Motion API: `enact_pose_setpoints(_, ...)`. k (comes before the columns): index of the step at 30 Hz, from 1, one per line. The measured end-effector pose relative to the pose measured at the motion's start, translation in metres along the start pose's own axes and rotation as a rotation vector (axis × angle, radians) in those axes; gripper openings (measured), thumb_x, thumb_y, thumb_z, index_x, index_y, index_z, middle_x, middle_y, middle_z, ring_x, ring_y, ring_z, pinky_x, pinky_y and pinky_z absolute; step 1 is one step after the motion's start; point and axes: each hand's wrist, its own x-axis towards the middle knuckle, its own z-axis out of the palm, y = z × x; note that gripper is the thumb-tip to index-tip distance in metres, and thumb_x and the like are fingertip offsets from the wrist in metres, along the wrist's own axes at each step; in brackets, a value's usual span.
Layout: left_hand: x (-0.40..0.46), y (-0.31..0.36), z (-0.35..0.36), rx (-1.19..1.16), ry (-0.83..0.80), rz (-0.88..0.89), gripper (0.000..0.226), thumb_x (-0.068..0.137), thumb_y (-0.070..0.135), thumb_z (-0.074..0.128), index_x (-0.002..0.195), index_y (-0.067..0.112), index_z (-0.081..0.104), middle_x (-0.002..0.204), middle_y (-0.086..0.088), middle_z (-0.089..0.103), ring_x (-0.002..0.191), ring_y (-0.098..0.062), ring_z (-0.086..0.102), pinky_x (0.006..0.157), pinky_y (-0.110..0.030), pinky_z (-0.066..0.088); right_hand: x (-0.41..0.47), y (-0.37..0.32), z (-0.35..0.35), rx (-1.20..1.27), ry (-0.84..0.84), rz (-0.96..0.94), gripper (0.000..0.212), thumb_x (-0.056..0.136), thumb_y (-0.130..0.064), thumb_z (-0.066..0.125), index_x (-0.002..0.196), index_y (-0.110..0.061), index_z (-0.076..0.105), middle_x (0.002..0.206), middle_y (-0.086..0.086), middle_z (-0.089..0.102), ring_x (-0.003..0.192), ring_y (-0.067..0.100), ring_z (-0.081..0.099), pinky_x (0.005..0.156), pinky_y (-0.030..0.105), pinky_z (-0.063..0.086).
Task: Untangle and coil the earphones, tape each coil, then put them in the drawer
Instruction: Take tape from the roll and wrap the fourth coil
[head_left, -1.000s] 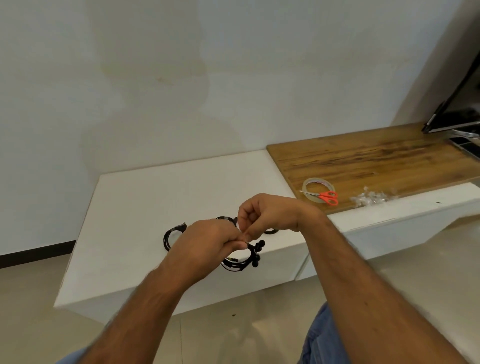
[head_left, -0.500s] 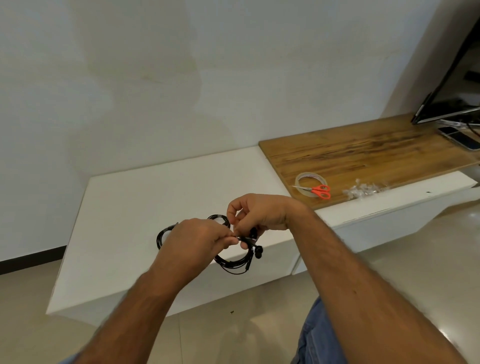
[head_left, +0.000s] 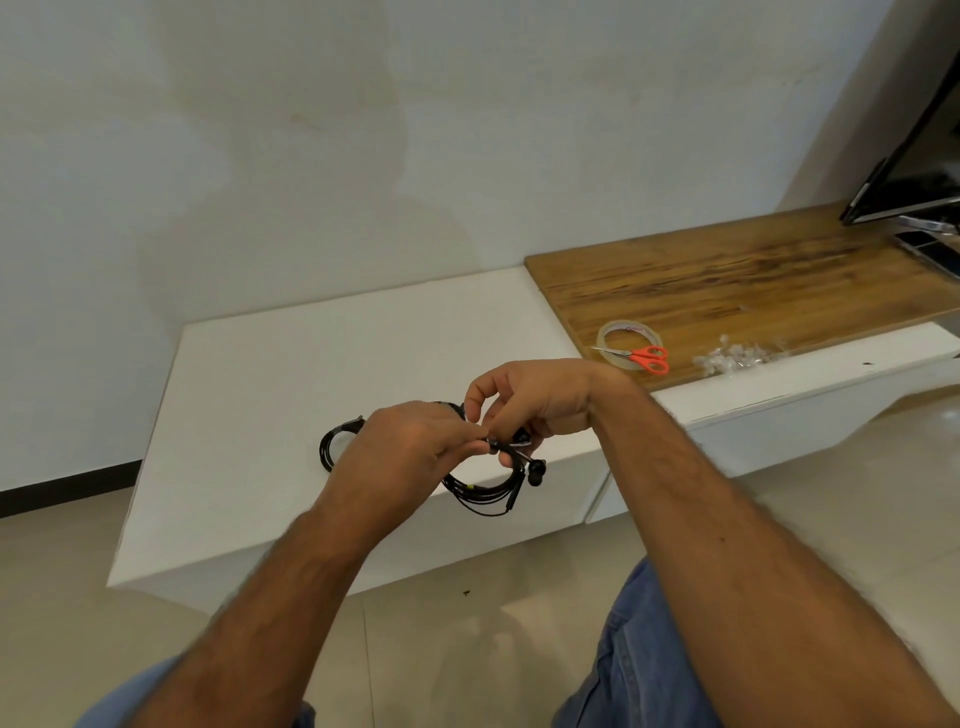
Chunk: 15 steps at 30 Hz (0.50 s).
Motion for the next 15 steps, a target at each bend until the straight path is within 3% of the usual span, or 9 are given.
enact_pose_setpoints(4,-0.001,0.002,-0.001,-0.079,0.015,-0.070,0.031,0.089,0.042,0.048,0.086,0.025,0.074,0.071,0.012,0.065,0.066,-0.003,0.054,0.057,-0.024,0.047,0.000,0.003,-0.001,0.081,-0.075,-0.067,0.027,0.085,0.014,0.053,0.103,-0.005,0.056,0.071,0.009,0.068,0.057,0.017,0.069,0.051,0.023,0.052)
enact_pose_setpoints(7,-0.002,0.003,-0.003,-0.168,0.022,-0.134,0.027,0.090,0.043,0.046,0.086,0.028,0.068,0.073,0.022,0.055,0.072,0.005,0.049,0.065,-0.010,0.039,0.002,0.005,0.001,0.092,-0.098,-0.106,0.027,0.081,0.006,0.057,0.105,-0.006,0.054,0.071,0.006,0.069,0.057,0.015,0.069,0.049,0.020,0.050)
enact_pose_setpoints(9,-0.003,0.004,-0.005,-0.198,0.021,-0.176,0.024,0.090,0.044,0.047,0.084,0.031,0.065,0.072,0.023,0.053,0.074,0.007,0.051,0.067,-0.011,0.039,0.004,0.006,0.002,0.115,-0.115,-0.126,0.027,0.080,0.003,0.058,0.105,-0.006,0.053,0.072,0.005,0.070,0.059,0.017,0.070,0.050,0.021,0.051)
enact_pose_setpoints(12,-0.003,0.003,-0.008,-0.201,-0.006,-0.250,0.018,0.092,0.039,0.054,0.079,0.031,0.064,0.079,0.016,0.060,0.081,-0.001,0.054,0.069,-0.017,0.042,0.008,0.011,0.001,0.140,-0.128,-0.150,0.027,0.082,-0.001,0.060,0.107,-0.008,0.054,0.083,0.009,0.072,0.069,0.023,0.073,0.062,0.029,0.058)
enact_pose_setpoints(15,-0.003,0.004,-0.009,-0.236,-0.047,-0.420,0.016,0.092,0.034,0.059,0.077,0.031,0.065,0.085,0.017,0.062,0.086,0.000,0.057,0.069,-0.013,0.039,0.012,0.014,-0.001,0.043,0.008,-0.135,0.019,0.085,-0.005,0.066,0.102,-0.010,0.059,0.092,0.014,0.073,0.085,0.032,0.072,0.073,0.037,0.059)
